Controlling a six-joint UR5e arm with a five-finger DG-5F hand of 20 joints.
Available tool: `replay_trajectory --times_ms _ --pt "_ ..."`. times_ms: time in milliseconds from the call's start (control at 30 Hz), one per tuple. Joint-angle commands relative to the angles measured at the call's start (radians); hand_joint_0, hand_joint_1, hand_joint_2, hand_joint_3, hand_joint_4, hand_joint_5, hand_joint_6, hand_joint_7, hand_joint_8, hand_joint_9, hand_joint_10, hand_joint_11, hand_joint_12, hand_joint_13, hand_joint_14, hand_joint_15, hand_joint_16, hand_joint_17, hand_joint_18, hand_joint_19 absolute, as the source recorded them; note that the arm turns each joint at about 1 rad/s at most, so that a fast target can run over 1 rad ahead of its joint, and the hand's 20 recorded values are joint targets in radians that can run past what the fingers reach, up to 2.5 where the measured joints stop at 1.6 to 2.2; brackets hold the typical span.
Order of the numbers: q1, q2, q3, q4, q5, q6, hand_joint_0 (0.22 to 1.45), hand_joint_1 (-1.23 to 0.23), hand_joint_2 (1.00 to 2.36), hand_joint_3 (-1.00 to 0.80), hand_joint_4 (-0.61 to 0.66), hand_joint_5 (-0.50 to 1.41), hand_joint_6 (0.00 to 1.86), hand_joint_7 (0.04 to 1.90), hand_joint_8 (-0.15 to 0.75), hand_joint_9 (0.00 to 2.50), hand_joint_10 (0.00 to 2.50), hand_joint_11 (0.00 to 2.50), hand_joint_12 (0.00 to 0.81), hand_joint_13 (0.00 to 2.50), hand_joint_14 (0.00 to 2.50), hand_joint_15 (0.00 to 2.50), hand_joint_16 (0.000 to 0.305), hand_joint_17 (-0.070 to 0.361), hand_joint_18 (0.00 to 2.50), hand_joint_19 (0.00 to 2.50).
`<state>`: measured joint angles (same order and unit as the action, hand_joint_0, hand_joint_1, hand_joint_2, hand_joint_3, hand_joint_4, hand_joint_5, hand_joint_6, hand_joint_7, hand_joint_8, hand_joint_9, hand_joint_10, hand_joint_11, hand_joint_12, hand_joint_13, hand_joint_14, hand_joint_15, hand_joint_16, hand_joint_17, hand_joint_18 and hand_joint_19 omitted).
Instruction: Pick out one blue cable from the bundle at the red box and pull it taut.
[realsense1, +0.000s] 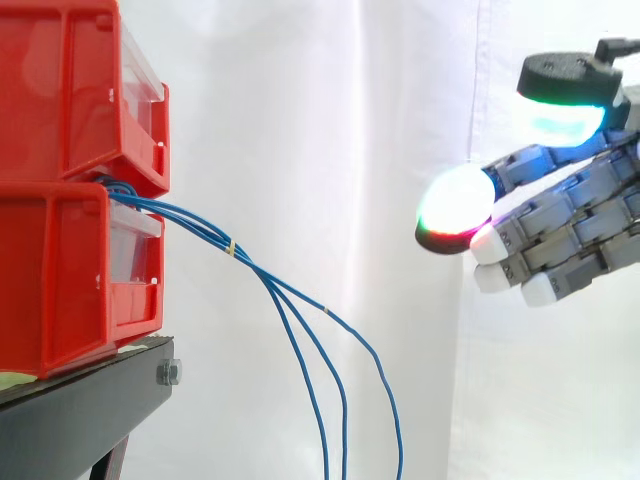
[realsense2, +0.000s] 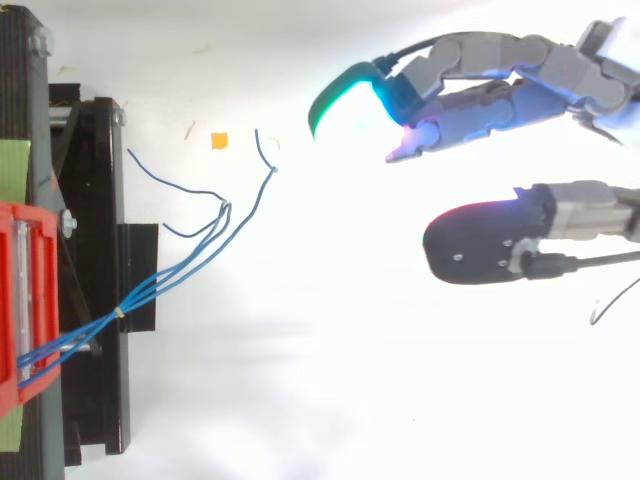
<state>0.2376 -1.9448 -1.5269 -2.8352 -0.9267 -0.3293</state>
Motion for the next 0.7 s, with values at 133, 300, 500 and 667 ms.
replay_trajectory --times_ms 133,300,500,667 --pt "0.003 -0.019 0.001 0.059 0.017 -0.031 0.64 -0.64 1.01 -0.37 0.27 -0.16 0.50 0.76 0.268 0.79 0.00 0.11 0.321 0.64 0.01 0.16 0.036 0.081 0.43 0.39" --pt "0.003 -0.037 0.001 0.062 0.025 -0.034 0.64 -0.63 1.01 -0.37 0.26 -0.15 0.50 0.76 0.269 0.81 0.00 0.12 0.320 0.65 0.01 0.17 0.036 0.081 0.44 0.38" --pt "0.006 -0.045 0.001 0.092 0.028 -0.066 0.64 -0.63 1.01 -0.37 0.27 -0.15 0.50 0.77 0.277 0.84 0.00 0.14 0.318 0.69 0.01 0.19 0.037 0.083 0.54 0.46" --pt "0.008 -0.059 0.001 0.099 0.078 -0.172 0.64 -0.63 1.01 -0.37 0.27 -0.15 0.50 0.77 0.277 0.84 0.01 0.14 0.316 0.70 0.01 0.20 0.037 0.082 0.56 0.47"
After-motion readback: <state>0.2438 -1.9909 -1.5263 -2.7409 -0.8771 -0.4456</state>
